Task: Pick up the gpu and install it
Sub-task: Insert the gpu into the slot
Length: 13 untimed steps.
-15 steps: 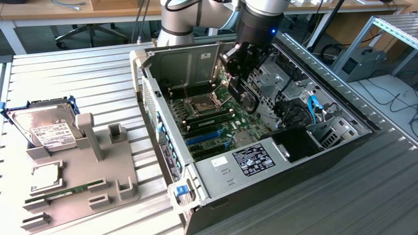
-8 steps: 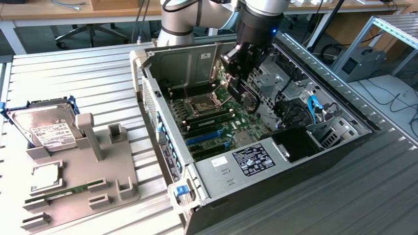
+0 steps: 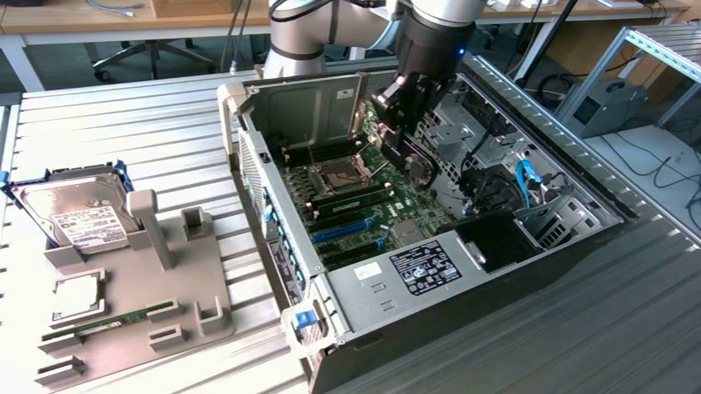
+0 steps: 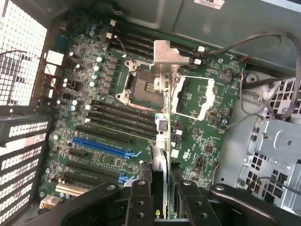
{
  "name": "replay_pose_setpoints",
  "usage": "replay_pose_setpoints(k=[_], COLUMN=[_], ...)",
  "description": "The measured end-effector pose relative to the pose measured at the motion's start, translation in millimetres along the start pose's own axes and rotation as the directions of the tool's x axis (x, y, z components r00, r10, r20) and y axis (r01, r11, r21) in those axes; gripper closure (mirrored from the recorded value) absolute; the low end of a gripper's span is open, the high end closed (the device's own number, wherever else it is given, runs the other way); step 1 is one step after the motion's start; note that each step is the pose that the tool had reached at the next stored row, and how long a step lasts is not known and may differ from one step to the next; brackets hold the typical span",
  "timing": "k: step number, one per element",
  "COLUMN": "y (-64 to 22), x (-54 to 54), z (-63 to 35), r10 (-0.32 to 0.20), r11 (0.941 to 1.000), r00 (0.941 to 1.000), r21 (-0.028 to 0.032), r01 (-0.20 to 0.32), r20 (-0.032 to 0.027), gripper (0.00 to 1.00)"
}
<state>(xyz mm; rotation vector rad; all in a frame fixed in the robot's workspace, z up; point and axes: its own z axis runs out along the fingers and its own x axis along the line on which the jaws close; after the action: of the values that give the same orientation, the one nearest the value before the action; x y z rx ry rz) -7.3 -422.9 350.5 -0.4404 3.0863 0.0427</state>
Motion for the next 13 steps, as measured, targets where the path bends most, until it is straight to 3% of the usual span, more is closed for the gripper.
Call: replay_pose_setpoints(k=[13], y=[0.0], x=[0.0], z=[0.2], r10=[-0.109], r11=[0.994], r00=[0.994], r21=[-0.003], r01=[0.109], r20=[-0.0025], gripper=[0.74])
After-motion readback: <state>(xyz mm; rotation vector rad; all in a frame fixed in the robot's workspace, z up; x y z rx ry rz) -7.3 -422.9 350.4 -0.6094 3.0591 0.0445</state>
